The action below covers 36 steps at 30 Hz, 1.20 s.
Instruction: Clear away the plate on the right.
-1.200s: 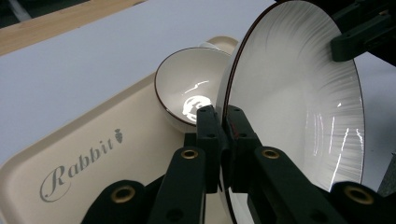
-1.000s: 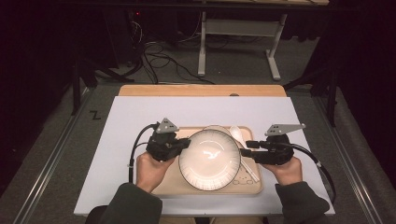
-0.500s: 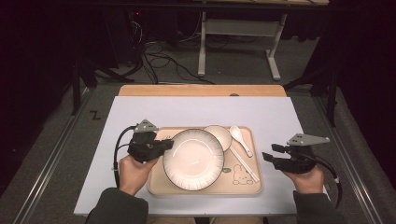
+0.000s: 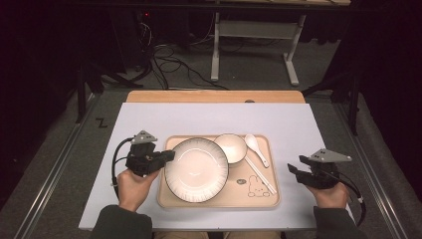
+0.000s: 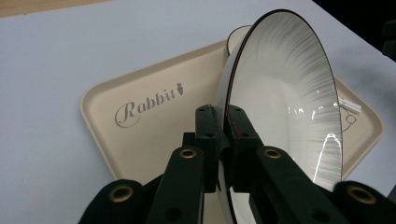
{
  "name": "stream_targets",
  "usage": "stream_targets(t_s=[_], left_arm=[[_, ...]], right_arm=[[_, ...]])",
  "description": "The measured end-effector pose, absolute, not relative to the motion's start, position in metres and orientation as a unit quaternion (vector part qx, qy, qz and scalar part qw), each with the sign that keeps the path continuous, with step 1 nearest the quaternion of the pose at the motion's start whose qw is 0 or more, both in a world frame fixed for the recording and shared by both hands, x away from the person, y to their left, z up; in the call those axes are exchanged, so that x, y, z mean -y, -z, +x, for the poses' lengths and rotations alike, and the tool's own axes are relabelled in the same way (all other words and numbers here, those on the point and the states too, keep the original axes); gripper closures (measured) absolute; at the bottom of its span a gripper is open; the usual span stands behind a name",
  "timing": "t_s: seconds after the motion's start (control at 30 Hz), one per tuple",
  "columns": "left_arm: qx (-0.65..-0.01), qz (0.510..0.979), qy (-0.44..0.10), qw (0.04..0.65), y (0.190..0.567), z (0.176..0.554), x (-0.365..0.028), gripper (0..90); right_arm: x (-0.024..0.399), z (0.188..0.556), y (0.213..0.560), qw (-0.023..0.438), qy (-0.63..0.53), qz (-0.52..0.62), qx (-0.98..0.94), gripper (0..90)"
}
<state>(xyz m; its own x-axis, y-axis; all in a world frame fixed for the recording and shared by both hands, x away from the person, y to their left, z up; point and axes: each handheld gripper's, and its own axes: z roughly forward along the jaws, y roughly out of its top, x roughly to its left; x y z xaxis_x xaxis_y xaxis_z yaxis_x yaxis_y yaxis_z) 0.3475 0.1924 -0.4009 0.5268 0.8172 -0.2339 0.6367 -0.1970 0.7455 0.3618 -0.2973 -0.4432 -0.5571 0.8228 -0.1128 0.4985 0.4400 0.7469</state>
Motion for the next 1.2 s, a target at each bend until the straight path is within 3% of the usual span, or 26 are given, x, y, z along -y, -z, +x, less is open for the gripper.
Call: stream_targets(t_s=[1.0, 1.2], left_arm=[[-0.558, 0.738, -0.059, 0.375, 0.454, 0.361, -0.213, 86.0], [-0.565, 0.739, -0.07, 0.36, 0.459, 0.368, -0.21, 86.7]], right_arm=[[0.302, 0.386, 0.455, 0.233, -0.335, 0.433, -0.804, 46.7], [0.302, 0.383, 0.454, 0.257, -0.34, 0.435, -0.793, 48.1]])
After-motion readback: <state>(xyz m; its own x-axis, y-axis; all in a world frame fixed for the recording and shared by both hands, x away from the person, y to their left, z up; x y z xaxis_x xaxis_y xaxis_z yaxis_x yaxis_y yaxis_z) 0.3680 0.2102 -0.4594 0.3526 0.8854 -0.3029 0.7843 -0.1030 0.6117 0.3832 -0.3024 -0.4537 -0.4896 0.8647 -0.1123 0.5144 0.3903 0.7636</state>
